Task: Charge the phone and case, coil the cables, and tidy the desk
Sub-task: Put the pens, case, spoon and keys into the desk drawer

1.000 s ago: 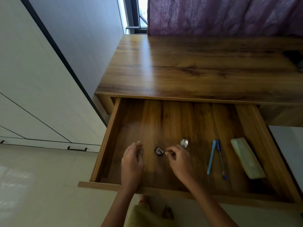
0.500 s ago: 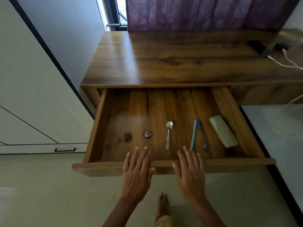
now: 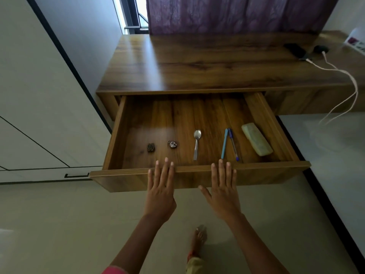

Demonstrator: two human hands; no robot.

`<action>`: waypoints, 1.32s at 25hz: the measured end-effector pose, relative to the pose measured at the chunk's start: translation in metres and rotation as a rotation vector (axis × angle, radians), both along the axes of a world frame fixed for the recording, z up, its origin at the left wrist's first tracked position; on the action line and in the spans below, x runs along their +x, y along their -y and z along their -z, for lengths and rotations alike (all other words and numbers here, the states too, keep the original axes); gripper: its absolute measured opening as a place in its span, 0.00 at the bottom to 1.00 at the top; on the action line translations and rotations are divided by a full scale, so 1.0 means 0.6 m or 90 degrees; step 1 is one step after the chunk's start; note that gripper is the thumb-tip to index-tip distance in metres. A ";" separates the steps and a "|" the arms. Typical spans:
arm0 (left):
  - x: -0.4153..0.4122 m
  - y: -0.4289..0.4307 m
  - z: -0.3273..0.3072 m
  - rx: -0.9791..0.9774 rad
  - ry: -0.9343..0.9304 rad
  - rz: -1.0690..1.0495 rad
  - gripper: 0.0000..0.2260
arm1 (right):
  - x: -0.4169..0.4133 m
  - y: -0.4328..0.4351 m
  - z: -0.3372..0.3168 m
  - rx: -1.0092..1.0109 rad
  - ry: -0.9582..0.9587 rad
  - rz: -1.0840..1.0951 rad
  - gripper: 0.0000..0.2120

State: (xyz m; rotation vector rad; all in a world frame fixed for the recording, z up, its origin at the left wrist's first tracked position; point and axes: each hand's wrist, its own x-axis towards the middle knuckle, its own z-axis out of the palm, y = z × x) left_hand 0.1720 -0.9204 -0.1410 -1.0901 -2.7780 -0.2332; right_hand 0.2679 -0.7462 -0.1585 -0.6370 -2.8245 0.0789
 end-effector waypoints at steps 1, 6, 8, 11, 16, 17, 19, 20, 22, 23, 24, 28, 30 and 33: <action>-0.007 -0.002 -0.001 -0.011 -0.007 0.003 0.44 | -0.007 -0.003 0.001 0.001 0.003 0.003 0.39; -0.062 -0.026 -0.006 -0.053 -0.011 0.005 0.47 | -0.060 -0.034 -0.006 0.004 0.017 0.003 0.45; -0.091 -0.043 -0.010 -0.058 -0.012 0.003 0.49 | -0.091 -0.048 -0.006 0.000 0.008 0.010 0.47; -0.136 -0.071 -0.012 -0.054 -0.008 -0.003 0.50 | -0.140 -0.070 -0.005 0.006 -0.005 0.011 0.48; -0.214 -0.126 0.000 -0.023 -0.016 -0.021 0.45 | -0.229 -0.119 0.012 0.032 -0.048 0.015 0.45; -0.233 -0.139 0.005 -0.025 -0.028 -0.029 0.43 | -0.249 -0.130 0.017 0.035 -0.060 0.016 0.44; -0.264 -0.161 0.006 -0.035 -0.042 -0.051 0.41 | -0.283 -0.148 0.024 0.050 -0.086 0.018 0.43; -0.282 -0.171 0.009 -0.039 -0.047 -0.057 0.41 | -0.302 -0.158 0.028 0.058 -0.095 0.016 0.42; -0.320 -0.195 0.015 -0.035 -0.061 -0.065 0.42 | -0.342 -0.182 0.035 0.073 -0.104 0.014 0.40; -0.334 -0.205 0.017 -0.029 -0.073 -0.068 0.43 | -0.358 -0.192 0.038 0.084 -0.110 0.011 0.39; -0.348 -0.214 0.019 -0.020 -0.082 -0.071 0.43 | -0.373 -0.203 0.042 0.092 -0.119 0.008 0.39; -0.397 -0.247 0.032 0.022 -0.131 -0.094 0.47 | -0.428 -0.233 0.058 0.141 -0.176 0.006 0.41; -0.418 -0.263 0.044 0.041 -0.163 -0.106 0.48 | -0.455 -0.245 0.069 0.173 -0.214 0.017 0.46; -0.457 -0.285 0.064 0.070 -0.212 -0.123 0.36 | -0.497 -0.269 0.086 0.214 -0.265 0.032 0.51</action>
